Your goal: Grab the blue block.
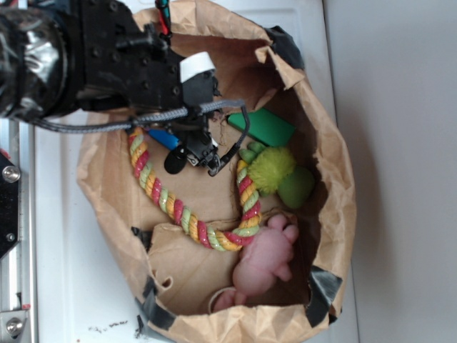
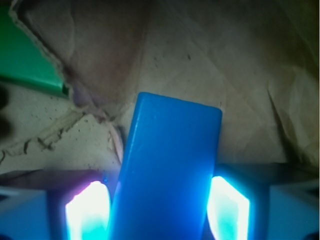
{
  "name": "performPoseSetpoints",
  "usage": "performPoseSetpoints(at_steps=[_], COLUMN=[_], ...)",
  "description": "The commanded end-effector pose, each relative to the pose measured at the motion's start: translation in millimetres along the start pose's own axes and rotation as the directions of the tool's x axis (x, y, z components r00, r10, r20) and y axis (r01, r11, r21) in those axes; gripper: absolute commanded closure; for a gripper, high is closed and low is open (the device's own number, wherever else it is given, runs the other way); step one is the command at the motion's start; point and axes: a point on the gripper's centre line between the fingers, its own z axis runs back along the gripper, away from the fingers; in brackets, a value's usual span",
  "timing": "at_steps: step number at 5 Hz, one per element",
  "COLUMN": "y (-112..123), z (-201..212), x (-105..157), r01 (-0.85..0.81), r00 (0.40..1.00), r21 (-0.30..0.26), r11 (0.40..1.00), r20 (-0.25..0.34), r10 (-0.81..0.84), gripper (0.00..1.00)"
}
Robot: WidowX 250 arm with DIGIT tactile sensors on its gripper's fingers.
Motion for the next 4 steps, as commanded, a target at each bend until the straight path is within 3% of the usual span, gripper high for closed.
performPoseSetpoints(at_steps=[1,3,4], y=[4,0,-7], z=[9,31,64], x=[10,17,21], r01=[-0.022,-0.011,0.048], r00=[0.999,0.999,0.998], r21=[-0.033,-0.067,-0.127], r11=[0.999,0.998,0.991], r20=[0.045,0.05,0.045], r10=[0.023,0.015,-0.042], gripper=[1.0,1.0,1.0])
